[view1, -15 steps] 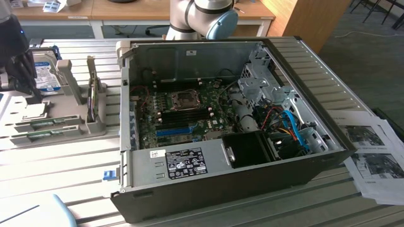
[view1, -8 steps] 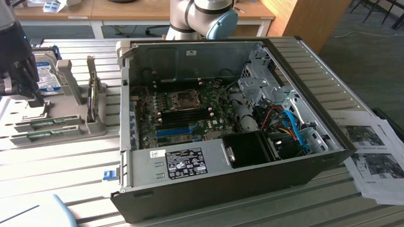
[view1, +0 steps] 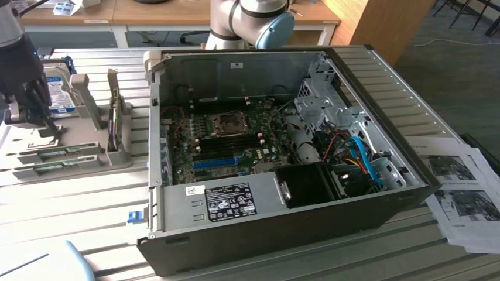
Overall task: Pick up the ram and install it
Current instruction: 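Pick up the ram and move it above insertion slot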
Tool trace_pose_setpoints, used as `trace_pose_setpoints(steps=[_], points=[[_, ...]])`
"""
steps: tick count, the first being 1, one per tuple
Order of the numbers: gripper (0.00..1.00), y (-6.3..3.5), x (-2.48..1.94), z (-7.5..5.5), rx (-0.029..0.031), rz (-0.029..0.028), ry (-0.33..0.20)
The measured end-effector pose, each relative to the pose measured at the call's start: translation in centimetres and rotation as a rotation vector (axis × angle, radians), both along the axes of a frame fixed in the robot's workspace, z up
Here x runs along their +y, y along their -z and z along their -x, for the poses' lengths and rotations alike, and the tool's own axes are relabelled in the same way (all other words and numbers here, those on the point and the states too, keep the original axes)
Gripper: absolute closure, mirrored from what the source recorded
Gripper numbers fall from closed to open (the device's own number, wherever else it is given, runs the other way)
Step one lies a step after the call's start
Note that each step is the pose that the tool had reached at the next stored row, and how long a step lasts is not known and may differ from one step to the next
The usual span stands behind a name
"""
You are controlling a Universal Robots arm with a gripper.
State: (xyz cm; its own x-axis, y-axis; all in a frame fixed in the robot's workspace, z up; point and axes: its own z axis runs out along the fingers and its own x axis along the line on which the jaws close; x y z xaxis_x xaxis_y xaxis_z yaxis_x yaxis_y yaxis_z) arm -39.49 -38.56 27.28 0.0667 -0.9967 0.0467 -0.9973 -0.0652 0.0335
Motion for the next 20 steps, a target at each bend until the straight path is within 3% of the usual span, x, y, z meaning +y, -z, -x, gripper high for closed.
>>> trace_pose_setpoints(steps=[12,17,20], points=[[0.9,0.02,0.0,0.0,0.0001,0.0001,0.0],[0.71,0.02,0.0,0.0,0.0001,0.0001,0.0],[0.71,0.08,0.0,0.0,-0.0002,-0.0001,0.0]])
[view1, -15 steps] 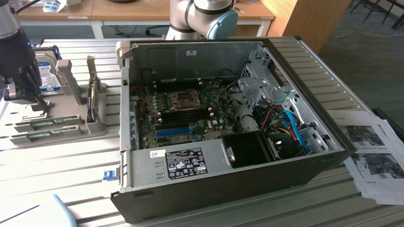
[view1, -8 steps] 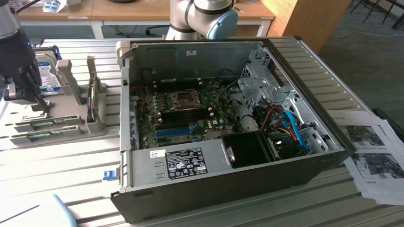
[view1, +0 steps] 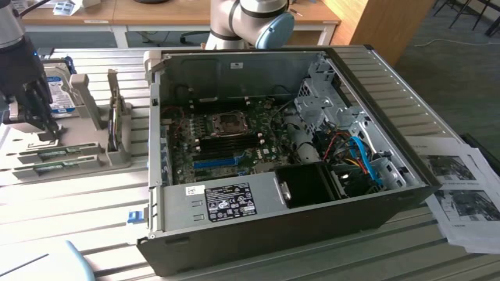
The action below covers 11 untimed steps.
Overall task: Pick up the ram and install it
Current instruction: 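Pick up the ram and move it above insertion slot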
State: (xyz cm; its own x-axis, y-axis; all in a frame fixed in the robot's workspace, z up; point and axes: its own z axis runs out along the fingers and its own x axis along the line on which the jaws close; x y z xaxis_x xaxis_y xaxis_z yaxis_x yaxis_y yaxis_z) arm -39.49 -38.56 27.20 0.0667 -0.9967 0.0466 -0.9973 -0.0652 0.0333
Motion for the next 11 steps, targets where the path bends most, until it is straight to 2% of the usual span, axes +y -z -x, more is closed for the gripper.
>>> trace_pose_setpoints(steps=[11], points=[[0.71,1.16,0.0,0.0,0.0004,0.0002,0.0]])
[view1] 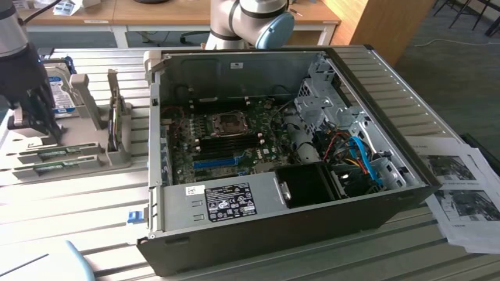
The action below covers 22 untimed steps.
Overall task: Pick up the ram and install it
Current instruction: 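Pick up the ram and move it above insertion slot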
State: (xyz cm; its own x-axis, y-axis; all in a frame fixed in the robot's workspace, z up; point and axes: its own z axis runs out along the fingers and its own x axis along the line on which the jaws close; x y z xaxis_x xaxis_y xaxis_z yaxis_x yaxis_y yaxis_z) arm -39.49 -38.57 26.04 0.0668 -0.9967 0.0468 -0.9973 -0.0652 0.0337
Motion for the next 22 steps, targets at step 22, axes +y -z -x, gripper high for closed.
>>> trace_pose_setpoints(steps=[22], points=[[0.71,0.53,-0.44,0.0,-0.0001,-0.0001,0.0]])
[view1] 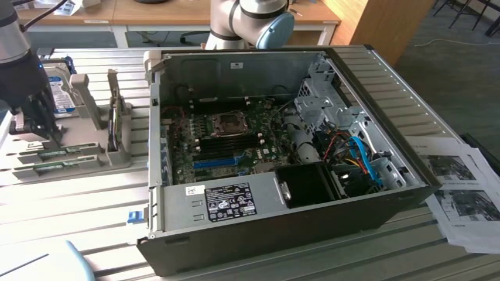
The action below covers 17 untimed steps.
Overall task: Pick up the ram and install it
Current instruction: 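Pick up the ram and move it above insertion slot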
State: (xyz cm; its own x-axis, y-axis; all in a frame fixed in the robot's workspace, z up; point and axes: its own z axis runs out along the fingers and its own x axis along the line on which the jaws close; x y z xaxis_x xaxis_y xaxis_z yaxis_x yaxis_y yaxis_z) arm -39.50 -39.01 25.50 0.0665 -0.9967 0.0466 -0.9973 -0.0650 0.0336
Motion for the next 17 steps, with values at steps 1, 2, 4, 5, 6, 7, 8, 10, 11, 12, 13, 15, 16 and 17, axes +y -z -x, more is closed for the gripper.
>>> trace_pose_setpoints(steps=[1,2,4,5,6,7,8,10,11,12,13,15,16,17], points=[[0.71,0.06,-0.02,0.0,0.0,-0.0011,0.0],[0.71,0.14,-0.02,0.0,0.0002,-0.0029,0.0],[0.71,0.29,-0.03,0.0,0.0003,-0.0068,0.0],[0.71,0.37,-0.03,0.0,0.0001,-0.0088,0.0],[0.71,0.44,-0.03,0.0,0.0002,-0.0107,0.0],[0.71,0.52,-0.03,0.0,0.0001,-0.0126,0.0],[0.71,0.61,-0.03,0.0,0.0001,-0.0144,0.0],[0.71,0.78,-0.03,0.0,0.0002,-0.0174,0.0],[0.71,0.86,-0.03,0.0,0.0002,-0.0188,0.0],[0.71,0.93,-0.03,0.0,0.0002,-0.0197,0.0],[0.71,1.01,-0.03,0.0,0.0002,-0.0203,0.0],[0.71,1.2,-0.03,0.0,0.0003,-0.021,0.0],[0.71,1.32,-0.04,0.0,0.0002,-0.0212,0.0],[0.71,1.43,-0.04,0.0,0.0003,-0.0214,0.0]])
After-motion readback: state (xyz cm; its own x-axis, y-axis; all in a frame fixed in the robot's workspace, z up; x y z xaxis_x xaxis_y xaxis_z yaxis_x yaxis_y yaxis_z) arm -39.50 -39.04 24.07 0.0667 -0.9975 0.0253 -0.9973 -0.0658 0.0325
